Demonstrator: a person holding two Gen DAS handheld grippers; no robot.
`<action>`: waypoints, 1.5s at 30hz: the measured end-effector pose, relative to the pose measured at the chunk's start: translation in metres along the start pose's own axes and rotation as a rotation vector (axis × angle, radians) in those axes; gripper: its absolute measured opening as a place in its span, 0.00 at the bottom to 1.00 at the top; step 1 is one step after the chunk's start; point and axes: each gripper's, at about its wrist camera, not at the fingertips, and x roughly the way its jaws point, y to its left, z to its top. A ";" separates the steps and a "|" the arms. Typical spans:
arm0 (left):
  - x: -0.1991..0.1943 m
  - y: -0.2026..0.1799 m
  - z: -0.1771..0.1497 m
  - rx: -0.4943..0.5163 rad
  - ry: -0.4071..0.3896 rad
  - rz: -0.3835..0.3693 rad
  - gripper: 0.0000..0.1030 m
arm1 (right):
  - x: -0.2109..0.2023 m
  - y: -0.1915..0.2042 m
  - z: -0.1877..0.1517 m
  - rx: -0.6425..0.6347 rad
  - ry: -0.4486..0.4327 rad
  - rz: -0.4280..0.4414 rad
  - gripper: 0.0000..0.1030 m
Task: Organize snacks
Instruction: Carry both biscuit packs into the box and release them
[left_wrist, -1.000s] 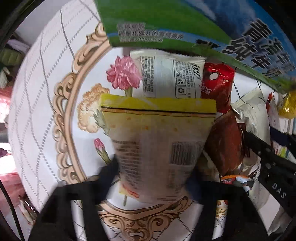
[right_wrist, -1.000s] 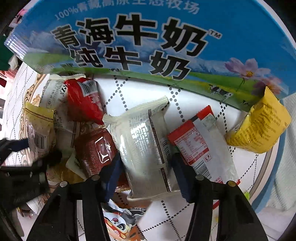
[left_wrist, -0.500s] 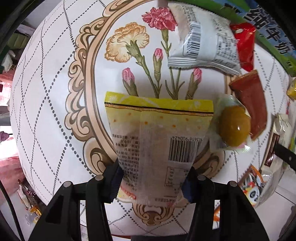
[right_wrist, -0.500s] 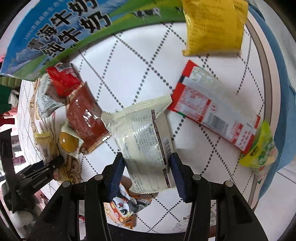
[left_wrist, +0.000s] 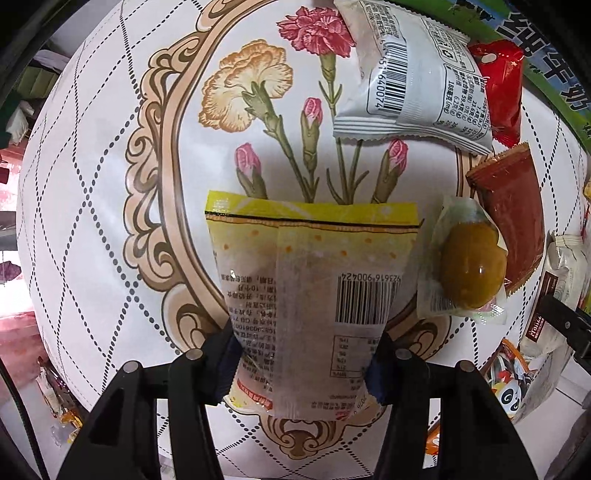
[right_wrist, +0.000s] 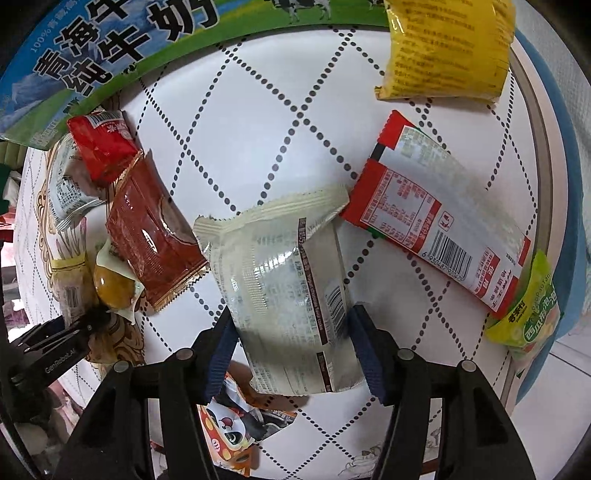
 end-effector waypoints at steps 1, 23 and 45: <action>0.001 0.002 0.001 0.001 0.000 0.000 0.51 | 0.001 0.002 0.000 -0.002 -0.001 -0.001 0.61; -0.128 -0.019 -0.017 0.047 -0.151 -0.150 0.46 | -0.093 0.053 -0.027 -0.125 -0.169 0.182 0.57; -0.194 -0.074 0.262 0.139 -0.221 -0.058 0.46 | -0.182 0.017 0.252 -0.011 -0.257 0.053 0.58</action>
